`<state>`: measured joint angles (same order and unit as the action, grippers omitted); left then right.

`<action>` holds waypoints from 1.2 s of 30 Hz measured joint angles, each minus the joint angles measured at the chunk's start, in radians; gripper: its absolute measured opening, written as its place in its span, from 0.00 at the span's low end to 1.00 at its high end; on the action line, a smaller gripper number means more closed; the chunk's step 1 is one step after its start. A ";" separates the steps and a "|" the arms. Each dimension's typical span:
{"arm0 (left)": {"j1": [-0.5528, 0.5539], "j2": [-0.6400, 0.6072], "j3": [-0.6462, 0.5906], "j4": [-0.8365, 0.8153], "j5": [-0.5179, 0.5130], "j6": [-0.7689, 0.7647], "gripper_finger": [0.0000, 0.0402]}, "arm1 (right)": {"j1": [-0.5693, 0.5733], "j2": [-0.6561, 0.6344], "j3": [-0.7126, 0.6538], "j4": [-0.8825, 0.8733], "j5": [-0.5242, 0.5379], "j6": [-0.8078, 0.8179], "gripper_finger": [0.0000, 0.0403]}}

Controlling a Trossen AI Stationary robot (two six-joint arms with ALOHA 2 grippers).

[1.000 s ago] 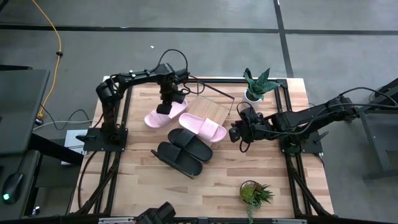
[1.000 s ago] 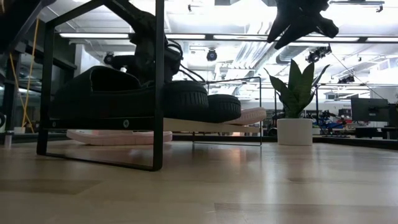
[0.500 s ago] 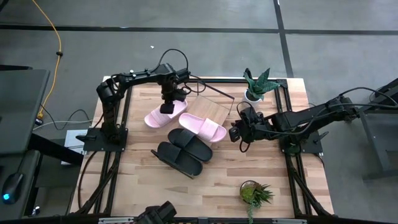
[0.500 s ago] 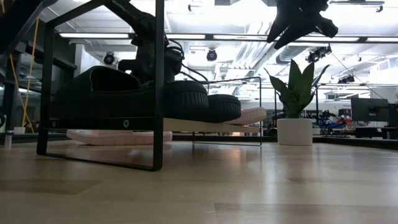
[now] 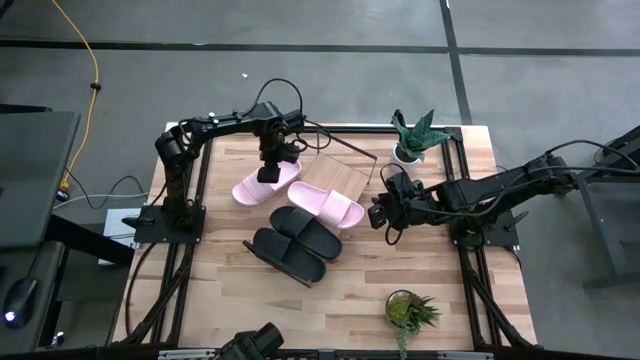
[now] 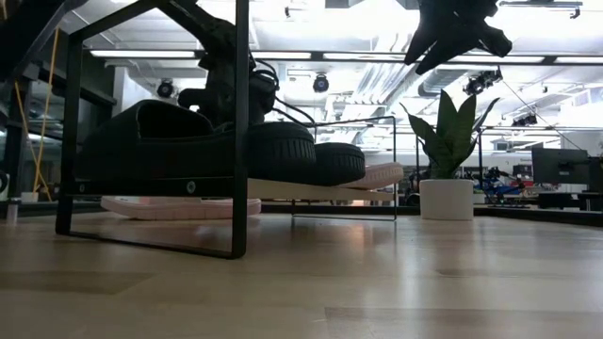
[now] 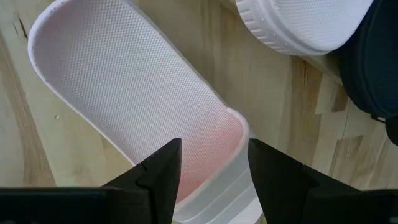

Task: Pick and place slides into the shelf
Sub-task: Put the pink slipper on the shelf

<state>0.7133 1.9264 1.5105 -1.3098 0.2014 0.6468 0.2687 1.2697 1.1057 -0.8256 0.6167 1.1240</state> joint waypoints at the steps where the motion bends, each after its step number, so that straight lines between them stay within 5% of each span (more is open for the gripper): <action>1: 0.000 0.000 0.000 0.000 0.000 0.001 0.43 | 0.000 0.000 0.000 0.001 0.000 0.000 0.26; 36: 0.059 0.095 0.000 -0.083 0.038 0.114 0.43 | 0.000 0.000 0.000 0.007 -0.012 0.000 0.26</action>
<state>0.7726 2.0212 1.5108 -1.3931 0.2391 0.7606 0.2690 1.2697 1.1057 -0.8185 0.6044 1.1244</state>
